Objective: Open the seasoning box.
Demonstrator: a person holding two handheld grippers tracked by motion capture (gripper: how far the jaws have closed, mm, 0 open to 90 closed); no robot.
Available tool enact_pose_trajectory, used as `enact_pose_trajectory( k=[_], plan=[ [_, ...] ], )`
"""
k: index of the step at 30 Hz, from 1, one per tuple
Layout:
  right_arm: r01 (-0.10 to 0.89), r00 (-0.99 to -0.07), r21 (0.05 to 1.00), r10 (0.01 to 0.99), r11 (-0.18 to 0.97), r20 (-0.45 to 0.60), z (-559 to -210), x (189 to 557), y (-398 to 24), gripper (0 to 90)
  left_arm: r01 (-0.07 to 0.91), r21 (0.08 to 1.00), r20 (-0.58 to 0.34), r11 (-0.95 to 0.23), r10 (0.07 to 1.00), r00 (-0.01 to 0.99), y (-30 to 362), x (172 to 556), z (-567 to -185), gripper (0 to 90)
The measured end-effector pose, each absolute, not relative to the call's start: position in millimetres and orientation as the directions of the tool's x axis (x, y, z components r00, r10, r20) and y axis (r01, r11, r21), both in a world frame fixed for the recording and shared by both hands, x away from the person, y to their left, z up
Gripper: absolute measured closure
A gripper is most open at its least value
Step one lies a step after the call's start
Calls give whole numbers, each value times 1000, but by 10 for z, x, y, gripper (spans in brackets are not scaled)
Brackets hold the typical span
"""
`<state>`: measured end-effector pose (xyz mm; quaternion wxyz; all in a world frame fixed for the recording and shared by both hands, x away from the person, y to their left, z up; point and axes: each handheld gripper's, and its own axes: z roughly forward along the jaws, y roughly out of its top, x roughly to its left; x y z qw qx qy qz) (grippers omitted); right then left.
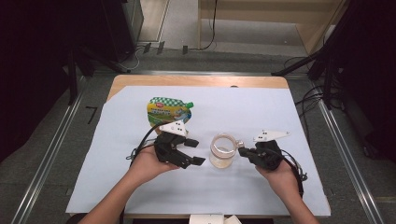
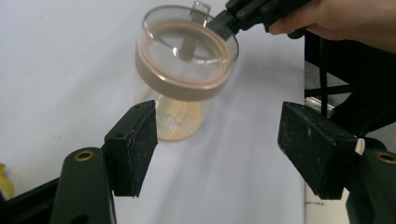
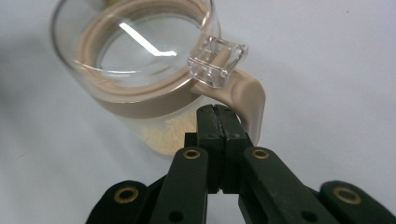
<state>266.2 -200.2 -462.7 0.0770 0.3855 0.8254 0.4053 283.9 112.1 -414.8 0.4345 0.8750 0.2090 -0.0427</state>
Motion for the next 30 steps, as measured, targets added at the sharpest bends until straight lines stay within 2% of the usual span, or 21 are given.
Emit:
enact_pose_trajectory(
  k=[7, 17, 23, 30],
  plan=[
    [556, -668, 762, 724, 334, 170, -4485, 2592, -2158, 900, 390, 749, -262, -536, 301, 917, 899, 3001, -4142, 290],
    [616, -618, 727, 759, 304, 206, -4633, 2781, -2169, 900, 345, 741, -205, -576, 295, 933, 686, 3138, -4314, 276],
    [639, -606, 708, 763, 301, 223, -4716, 2872, -2134, 900, 346, 758, -222, -553, 280, 934, 617, 3162, -4405, 207],
    [636, -601, 707, 773, 308, 204, -4742, 2843, -2112, 900, 293, 773, -147, -563, 291, 945, 545, 3092, -4476, 154]
  ],
)
